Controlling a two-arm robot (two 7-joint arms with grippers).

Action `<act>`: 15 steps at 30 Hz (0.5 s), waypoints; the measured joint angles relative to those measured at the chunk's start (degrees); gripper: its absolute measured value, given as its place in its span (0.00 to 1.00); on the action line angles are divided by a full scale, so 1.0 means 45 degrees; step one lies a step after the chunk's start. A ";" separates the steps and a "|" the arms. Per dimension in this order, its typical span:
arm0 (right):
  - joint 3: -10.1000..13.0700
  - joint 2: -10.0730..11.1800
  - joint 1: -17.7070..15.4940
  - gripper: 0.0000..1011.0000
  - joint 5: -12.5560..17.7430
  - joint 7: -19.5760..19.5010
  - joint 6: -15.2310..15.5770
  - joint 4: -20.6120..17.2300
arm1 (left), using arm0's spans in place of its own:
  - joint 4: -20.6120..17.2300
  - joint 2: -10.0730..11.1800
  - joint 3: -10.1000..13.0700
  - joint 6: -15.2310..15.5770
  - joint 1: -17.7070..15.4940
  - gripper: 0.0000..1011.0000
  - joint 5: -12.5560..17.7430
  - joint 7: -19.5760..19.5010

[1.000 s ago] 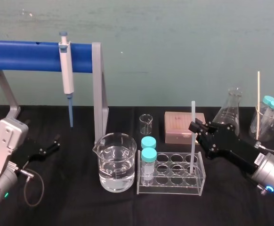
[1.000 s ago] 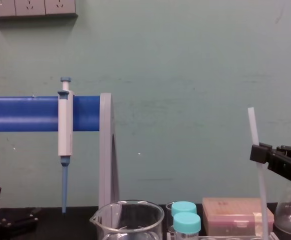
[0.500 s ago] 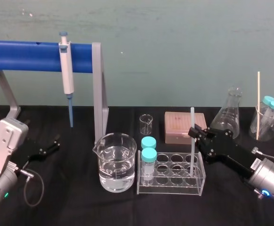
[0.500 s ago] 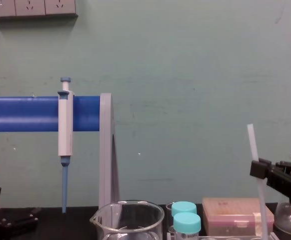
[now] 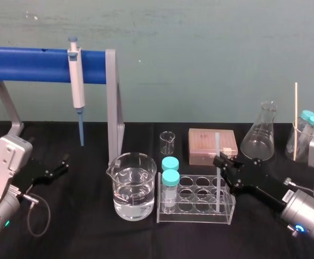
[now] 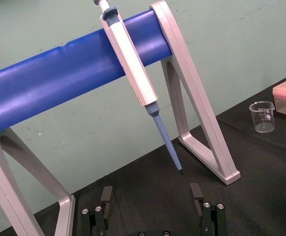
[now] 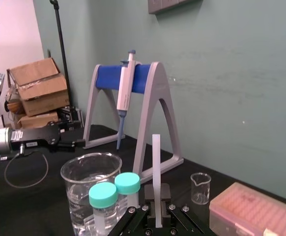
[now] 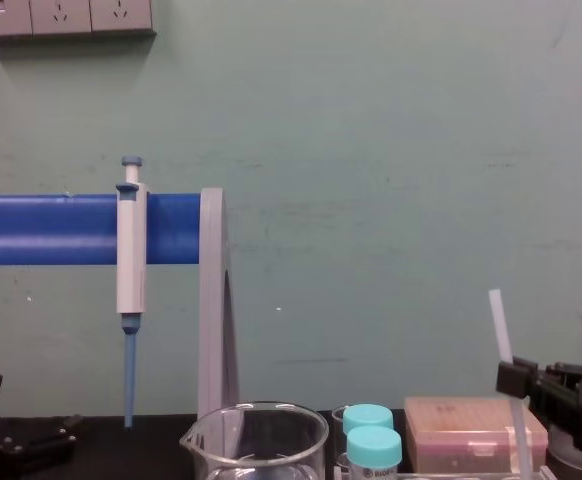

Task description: Pick up the stirring rod with one hand, then place it down.

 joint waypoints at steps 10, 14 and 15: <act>-0.0112 0.0031 -0.0079 0.06 -0.0248 -0.0131 0.0154 -0.0003 | -0.0001 0.0000 0.0000 0.0000 0.0000 0.99 -0.0001 -0.0001; -0.0106 0.0031 -0.0079 0.06 -0.0231 -0.0127 0.0154 -0.0007 | 0.0000 0.0000 0.0000 0.0000 0.0000 0.99 -0.0001 0.0000; -0.0104 0.0031 -0.0078 0.06 -0.0227 -0.0126 0.0154 -0.0008 | 0.0000 0.0000 0.0000 0.0000 0.0000 0.99 0.0000 0.0000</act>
